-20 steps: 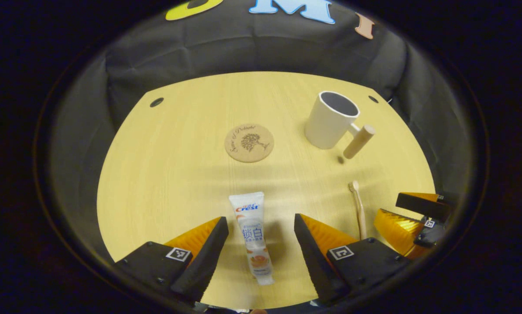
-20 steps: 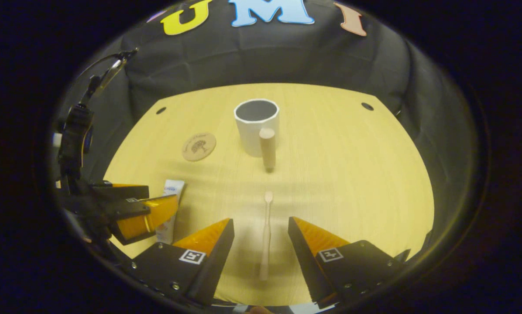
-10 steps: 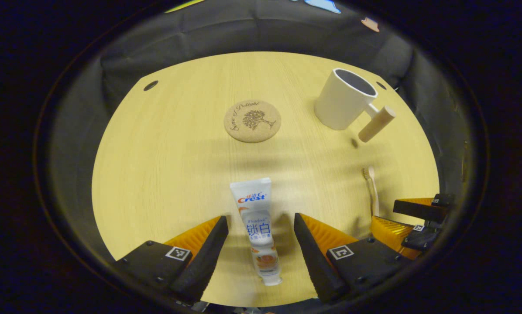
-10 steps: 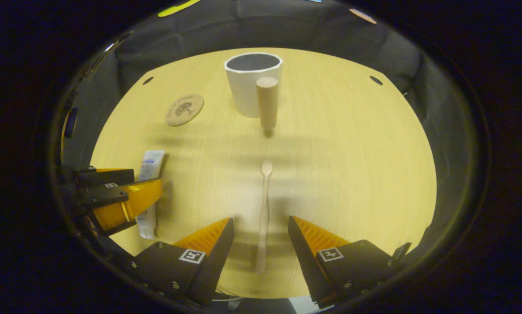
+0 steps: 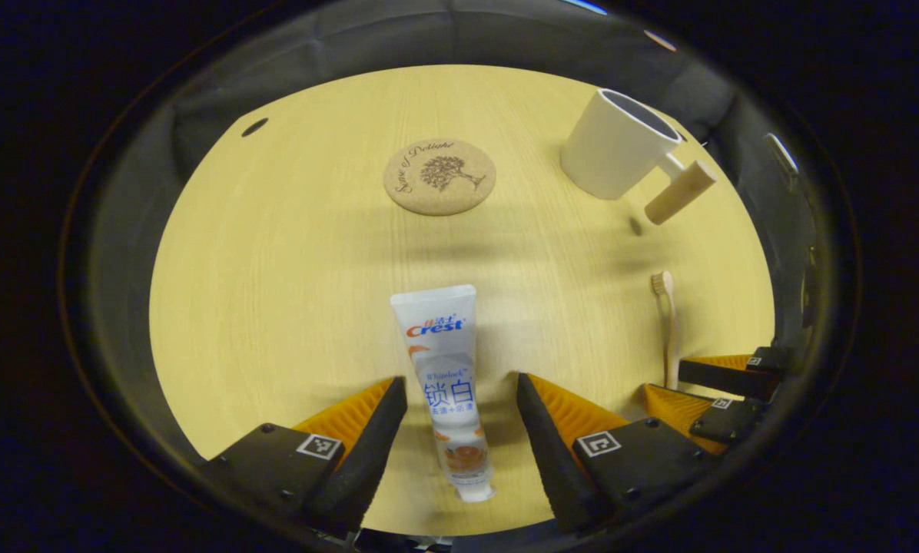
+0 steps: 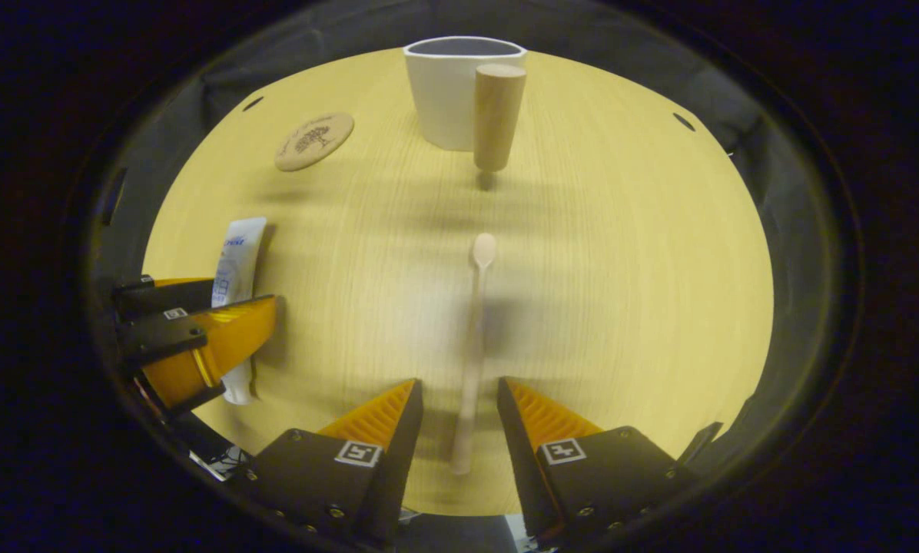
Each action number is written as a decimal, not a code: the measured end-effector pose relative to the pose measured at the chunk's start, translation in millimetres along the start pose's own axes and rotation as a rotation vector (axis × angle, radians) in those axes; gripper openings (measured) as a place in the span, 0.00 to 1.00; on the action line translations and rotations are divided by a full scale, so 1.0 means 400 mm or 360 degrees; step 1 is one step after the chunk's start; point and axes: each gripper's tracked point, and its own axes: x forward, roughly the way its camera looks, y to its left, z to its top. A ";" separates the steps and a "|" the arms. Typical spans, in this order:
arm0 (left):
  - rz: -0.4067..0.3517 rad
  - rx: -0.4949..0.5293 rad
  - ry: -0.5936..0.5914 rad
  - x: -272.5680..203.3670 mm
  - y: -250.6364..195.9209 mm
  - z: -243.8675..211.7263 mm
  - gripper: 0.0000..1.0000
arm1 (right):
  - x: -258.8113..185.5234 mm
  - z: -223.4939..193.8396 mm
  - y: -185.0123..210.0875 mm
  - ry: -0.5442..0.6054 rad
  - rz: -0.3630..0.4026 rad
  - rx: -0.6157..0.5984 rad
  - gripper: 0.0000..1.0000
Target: Put the toothbrush and toothpaste on the desktop into the cup, then pick up the cup and place it on the coaster on the desktop.
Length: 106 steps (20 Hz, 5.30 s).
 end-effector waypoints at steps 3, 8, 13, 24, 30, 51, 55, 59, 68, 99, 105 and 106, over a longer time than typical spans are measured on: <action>0.0036 0.0035 0.0012 0.004 0.012 0.004 0.79 | -0.001 0.004 0.000 0.0012 -0.0006 -0.0008 0.42; 0.0046 0.0007 -0.0012 0.000 0.016 0.011 0.49 | -0.001 0.009 -0.010 0.0002 0.0039 0.0025 0.19; 0.0050 0.0005 -0.0014 -0.002 0.018 0.009 0.31 | 0.012 0.013 -0.007 -0.0059 0.0163 0.0125 0.07; -0.0028 -0.0041 -0.0220 -0.035 0.003 0.022 0.24 | -0.026 0.024 0.010 -0.0287 0.0403 0.0207 0.02; -0.0048 -0.0164 -0.0368 -0.067 -0.008 0.033 0.24 | -0.098 0.057 -0.011 -0.0530 0.0481 0.0246 0.02; -0.0116 -0.0097 -0.1188 -0.274 -0.069 0.394 0.24 | -0.382 0.450 -0.007 -0.1560 0.0474 0.0161 0.02; -0.0124 -0.0066 -0.1349 -0.327 -0.070 0.468 0.24 | -0.419 0.538 -0.008 -0.1707 0.0436 0.0122 0.03; -0.0142 -0.0052 -0.1455 -0.356 -0.071 0.513 0.24 | -0.417 0.616 -0.003 -0.1800 0.0389 0.0051 0.02; -0.0104 -0.0055 -0.1525 -0.369 -0.034 0.547 0.23 | -0.289 0.713 -0.007 -0.1757 0.0281 -0.0043 0.02; -0.0294 -0.0069 -0.1759 -0.423 -0.168 0.672 0.22 | -0.401 0.604 -0.182 -0.1741 0.0143 0.0093 0.76; -0.0437 -0.0037 -0.1864 -0.426 -0.265 0.741 0.23 | -0.415 0.545 -0.281 -0.1716 0.0045 0.0157 0.76; -0.0449 -0.0032 -0.1874 -0.420 -0.278 0.751 0.23 | -0.410 0.539 -0.291 -0.1705 0.0035 0.0167 0.76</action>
